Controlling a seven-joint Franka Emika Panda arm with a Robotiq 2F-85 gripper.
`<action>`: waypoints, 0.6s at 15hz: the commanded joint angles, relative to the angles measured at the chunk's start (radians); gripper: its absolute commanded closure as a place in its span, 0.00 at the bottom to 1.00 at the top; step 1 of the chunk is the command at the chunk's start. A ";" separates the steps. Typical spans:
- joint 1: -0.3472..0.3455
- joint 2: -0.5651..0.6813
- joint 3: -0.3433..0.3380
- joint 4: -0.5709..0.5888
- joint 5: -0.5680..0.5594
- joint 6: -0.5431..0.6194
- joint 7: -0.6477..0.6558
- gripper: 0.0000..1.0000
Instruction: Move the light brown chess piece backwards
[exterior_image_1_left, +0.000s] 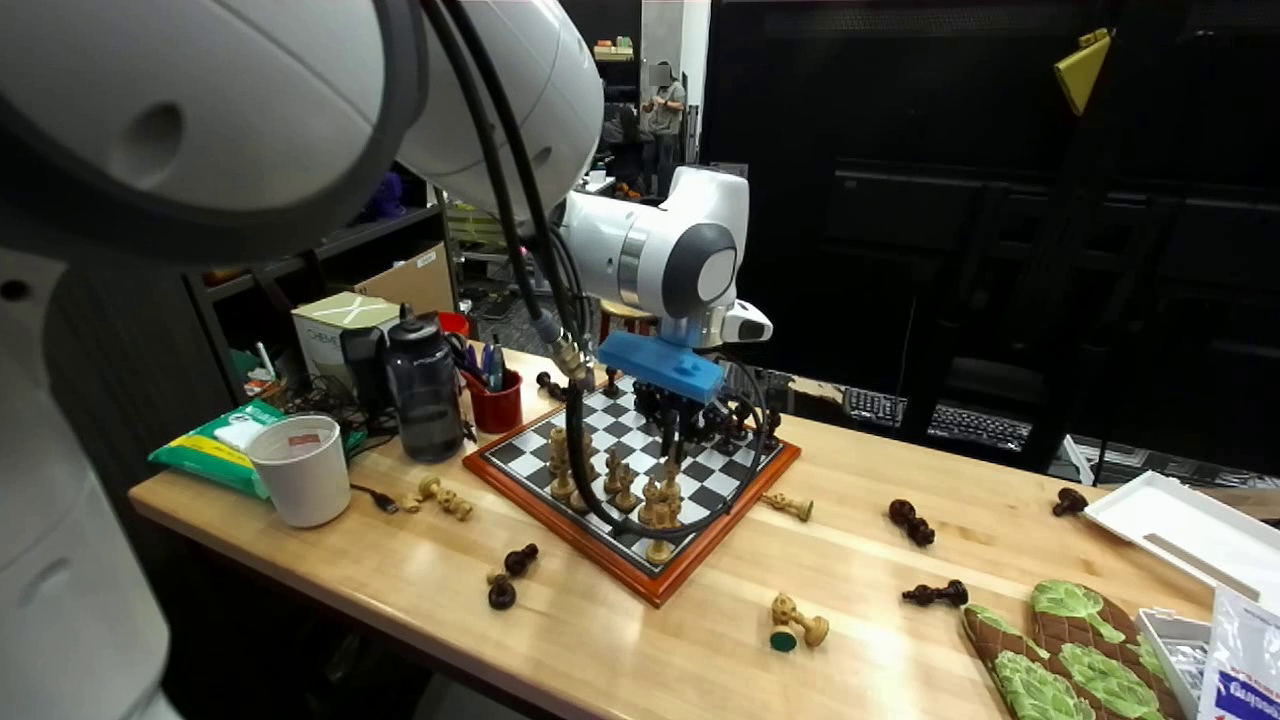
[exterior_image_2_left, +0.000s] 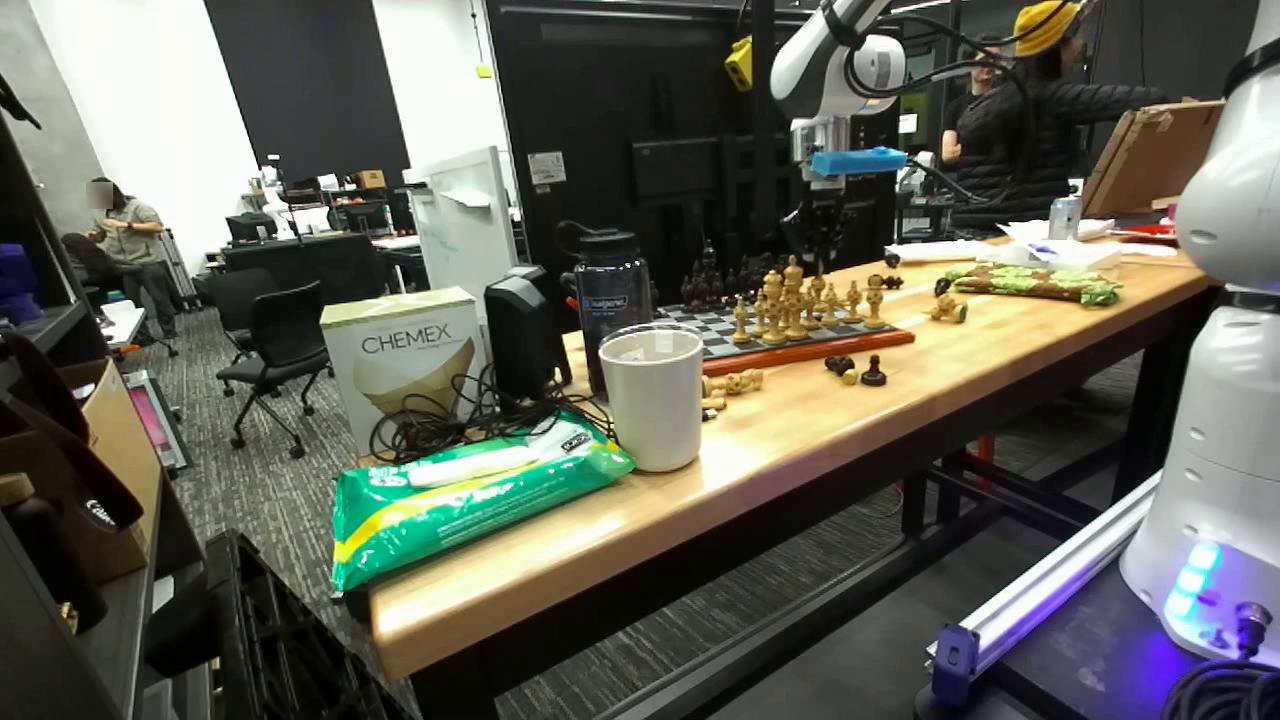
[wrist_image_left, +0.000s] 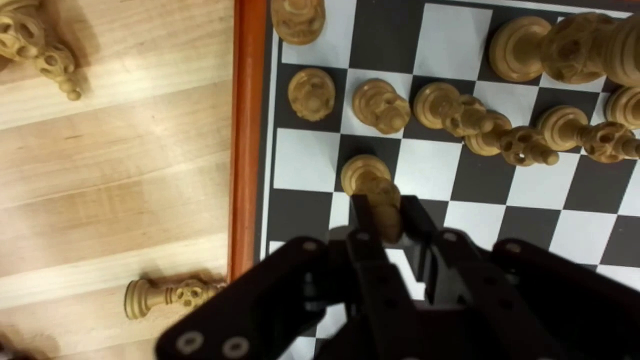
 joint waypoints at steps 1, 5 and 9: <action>0.010 -0.076 0.013 -0.009 -0.063 -0.031 0.006 0.95; 0.022 -0.153 0.030 -0.018 -0.060 -0.097 0.009 0.95; 0.031 -0.223 0.044 -0.033 -0.038 -0.178 0.007 0.95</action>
